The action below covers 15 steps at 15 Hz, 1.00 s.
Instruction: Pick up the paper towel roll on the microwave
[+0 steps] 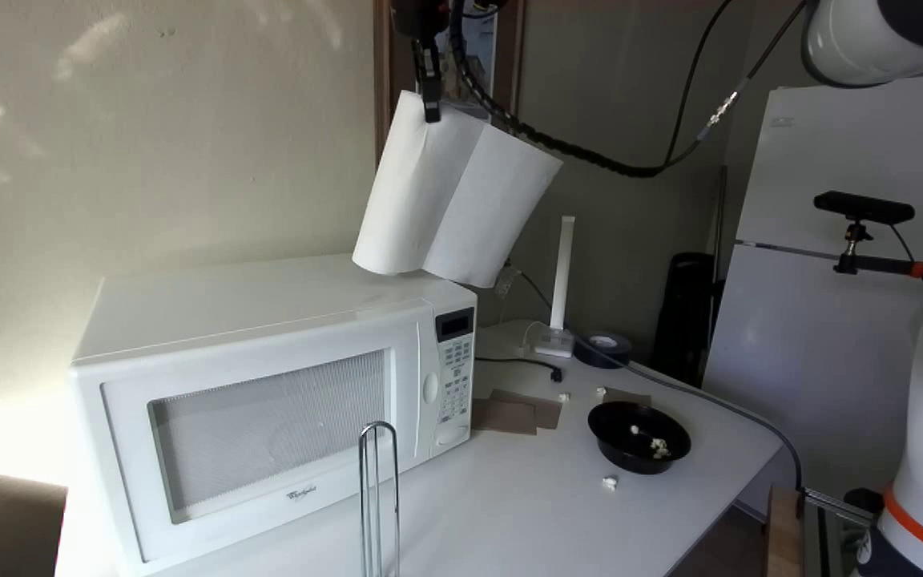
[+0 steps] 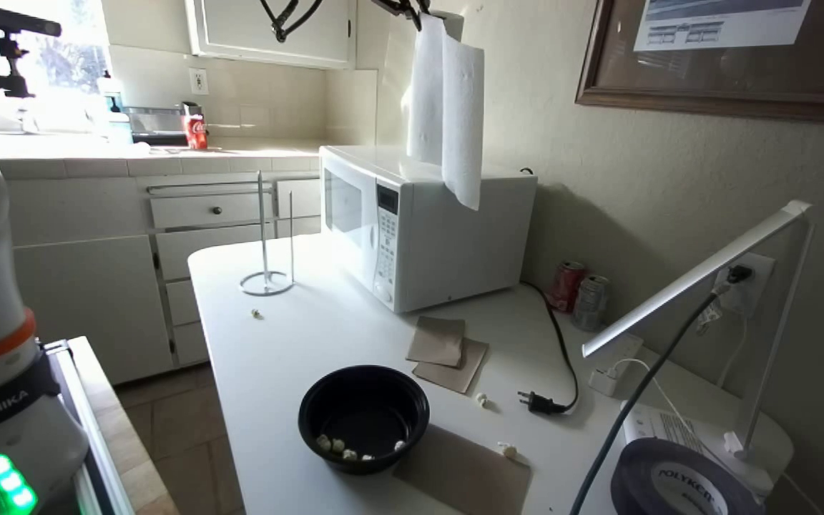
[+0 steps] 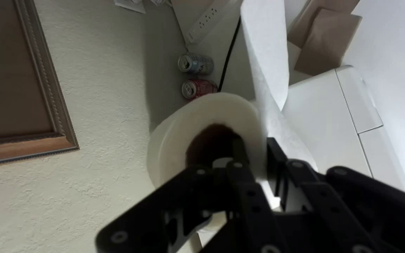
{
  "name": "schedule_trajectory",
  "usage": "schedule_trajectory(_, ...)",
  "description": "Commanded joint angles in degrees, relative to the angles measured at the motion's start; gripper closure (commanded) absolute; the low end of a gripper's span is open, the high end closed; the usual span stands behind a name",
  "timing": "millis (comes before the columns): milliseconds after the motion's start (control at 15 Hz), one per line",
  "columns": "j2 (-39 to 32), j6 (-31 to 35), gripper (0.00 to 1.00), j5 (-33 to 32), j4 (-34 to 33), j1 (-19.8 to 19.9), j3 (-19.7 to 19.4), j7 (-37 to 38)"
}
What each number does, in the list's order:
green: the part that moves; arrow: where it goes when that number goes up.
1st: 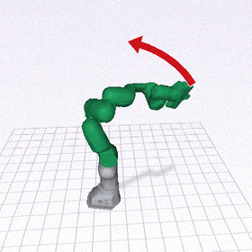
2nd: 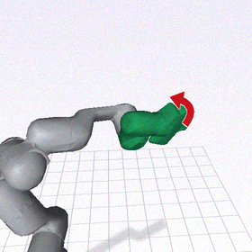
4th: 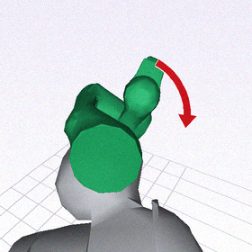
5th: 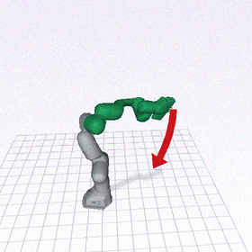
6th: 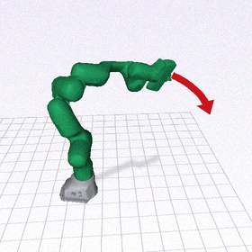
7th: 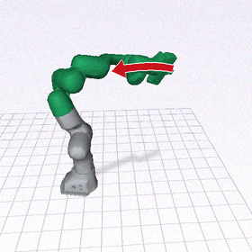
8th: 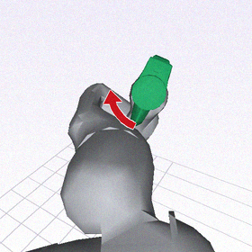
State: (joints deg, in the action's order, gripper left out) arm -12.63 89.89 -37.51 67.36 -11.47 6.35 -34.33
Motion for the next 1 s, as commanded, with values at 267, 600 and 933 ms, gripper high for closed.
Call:
schedule_trajectory(267, -1.1, -3.3, 0.95, -3.1, -1.3, -1.3, 0.2, -11.3)
schedule_trajectory(600, -1.4, -4.3, 0.95, -4.0, -0.7, -1.8, 0.2, -14.3)
schedule_trajectory(933, -1.7, -4.3, 0.58, -4.7, -0.7, -2.2, 0.1, -16.0)
